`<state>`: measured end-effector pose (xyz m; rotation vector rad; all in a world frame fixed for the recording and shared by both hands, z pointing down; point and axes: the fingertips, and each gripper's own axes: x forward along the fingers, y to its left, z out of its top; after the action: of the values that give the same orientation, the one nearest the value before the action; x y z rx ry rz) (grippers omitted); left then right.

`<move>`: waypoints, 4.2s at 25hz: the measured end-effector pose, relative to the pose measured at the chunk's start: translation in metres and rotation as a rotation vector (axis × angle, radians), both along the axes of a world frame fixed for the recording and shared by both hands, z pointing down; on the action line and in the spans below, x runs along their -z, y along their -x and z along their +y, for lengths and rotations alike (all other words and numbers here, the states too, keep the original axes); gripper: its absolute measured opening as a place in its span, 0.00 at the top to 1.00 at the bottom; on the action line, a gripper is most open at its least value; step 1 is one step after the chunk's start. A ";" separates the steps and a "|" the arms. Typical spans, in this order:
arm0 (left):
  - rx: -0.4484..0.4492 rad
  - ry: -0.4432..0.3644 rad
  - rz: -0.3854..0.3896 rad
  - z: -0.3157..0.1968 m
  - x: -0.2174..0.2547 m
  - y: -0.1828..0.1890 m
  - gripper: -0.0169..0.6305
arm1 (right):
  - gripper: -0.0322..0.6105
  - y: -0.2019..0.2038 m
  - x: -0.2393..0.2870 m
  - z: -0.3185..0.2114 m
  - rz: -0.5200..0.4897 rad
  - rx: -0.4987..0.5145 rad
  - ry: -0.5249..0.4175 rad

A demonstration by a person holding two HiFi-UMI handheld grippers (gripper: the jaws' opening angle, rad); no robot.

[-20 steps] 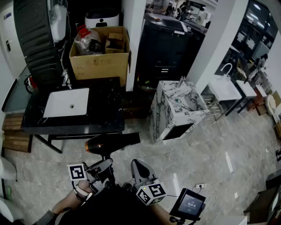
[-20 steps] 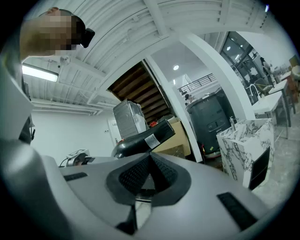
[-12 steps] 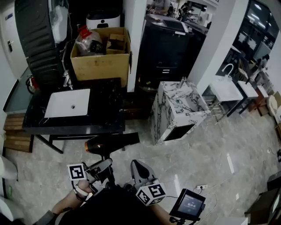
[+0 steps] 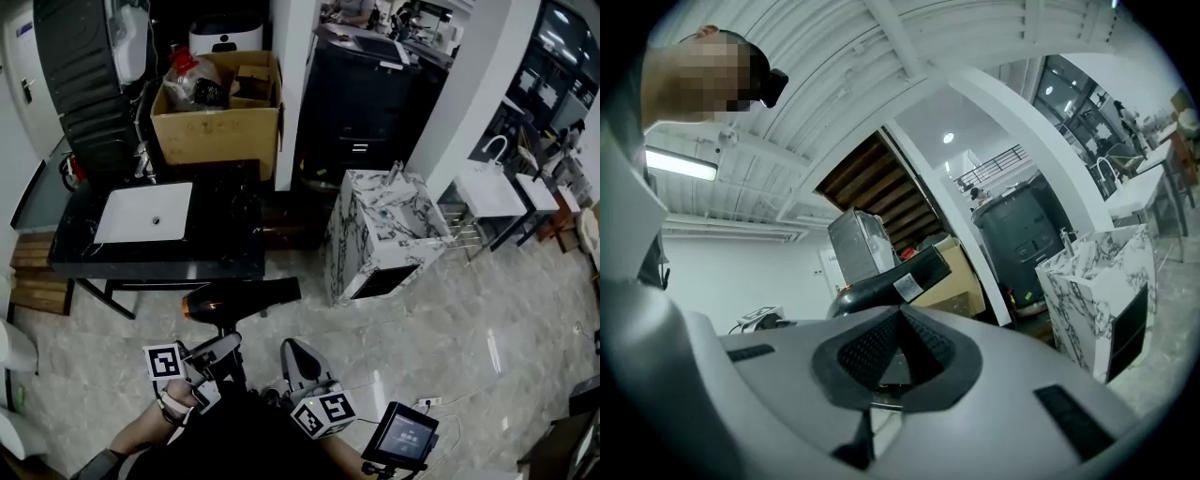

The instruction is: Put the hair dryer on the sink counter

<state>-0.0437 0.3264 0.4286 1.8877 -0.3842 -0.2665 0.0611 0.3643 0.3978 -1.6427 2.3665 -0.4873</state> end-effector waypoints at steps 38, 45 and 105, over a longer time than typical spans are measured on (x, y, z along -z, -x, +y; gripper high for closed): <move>-0.063 0.055 0.027 -0.247 -0.015 0.001 0.71 | 0.96 -0.003 -0.016 -0.234 0.030 -0.089 0.099; -0.091 0.044 0.075 -0.264 0.000 0.003 0.72 | 0.96 0.000 -0.012 -0.245 0.033 -0.110 0.087; -0.065 0.253 -0.085 -0.633 -0.173 -0.057 0.72 | 0.96 -0.053 -0.108 -0.449 -0.131 0.021 0.361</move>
<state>0.0133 -0.3065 0.6014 1.6623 -0.3941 -0.0897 0.1146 -0.0842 0.5056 -1.6641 2.3003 -1.0452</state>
